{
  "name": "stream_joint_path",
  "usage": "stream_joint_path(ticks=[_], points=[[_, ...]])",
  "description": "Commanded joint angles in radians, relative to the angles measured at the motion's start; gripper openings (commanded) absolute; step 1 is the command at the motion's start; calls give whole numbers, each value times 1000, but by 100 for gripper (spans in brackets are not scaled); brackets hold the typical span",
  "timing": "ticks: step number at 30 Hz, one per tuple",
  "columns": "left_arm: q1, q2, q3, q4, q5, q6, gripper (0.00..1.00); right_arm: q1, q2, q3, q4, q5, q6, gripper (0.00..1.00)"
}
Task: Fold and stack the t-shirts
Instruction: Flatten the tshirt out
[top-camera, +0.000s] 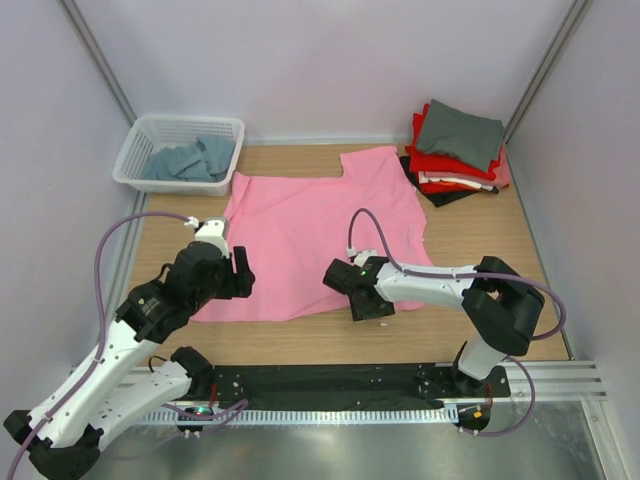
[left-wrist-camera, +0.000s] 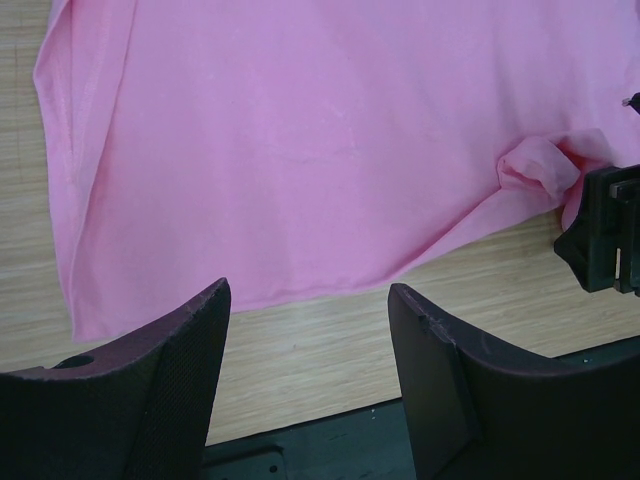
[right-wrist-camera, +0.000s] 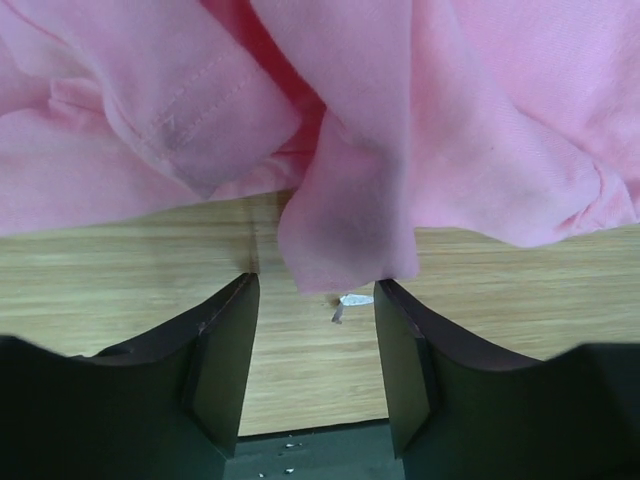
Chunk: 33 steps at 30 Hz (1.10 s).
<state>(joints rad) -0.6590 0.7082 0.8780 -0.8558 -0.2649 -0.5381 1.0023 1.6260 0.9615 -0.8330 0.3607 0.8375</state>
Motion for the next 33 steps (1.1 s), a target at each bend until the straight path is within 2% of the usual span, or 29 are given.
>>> stream_joint_path(ticks=[1, 4, 5, 12, 17, 20, 21, 24, 28, 29, 30, 31, 33], points=[[2, -12, -2, 44, 6, 15, 66, 5, 3, 25, 5, 60, 11, 54], [2, -9, -4, 44, 6, 17, 66, 5, 3, 8, 12, 72, 11, 43], [2, -9, -2, 44, 6, 17, 66, 5, 3, -1, 12, 81, 9, 32], [1, -4, -2, 43, 1, 15, 66, 5, -40, -43, 23, 96, -18, 1], [1, -6, -2, 41, -7, 12, 66, 9, -149, -47, -53, 75, -6, 1], [1, -6, -2, 38, -10, 10, 66, 16, -264, -26, -197, 81, 41, 1], [1, -6, -2, 38, -10, 10, 66, 15, -323, -20, -287, 93, 61, 1], [1, -7, -1, 37, -14, 9, 66, 16, -417, -17, -404, 101, 138, 1], [1, -10, -1, 35, -22, 6, 66, 16, -503, -72, -509, 110, 277, 1], [1, -9, -2, 35, -22, 6, 66, 16, -518, -107, -521, 112, 297, 5], [1, -9, -1, 37, -20, 7, 66, 16, -535, -121, -529, 122, 337, 15], [1, -9, -4, 40, -19, 7, 66, 16, -560, -144, -532, 123, 350, 49], [1, -3, -4, 40, -10, 10, 66, 16, -571, -153, -541, 124, 374, 84]])
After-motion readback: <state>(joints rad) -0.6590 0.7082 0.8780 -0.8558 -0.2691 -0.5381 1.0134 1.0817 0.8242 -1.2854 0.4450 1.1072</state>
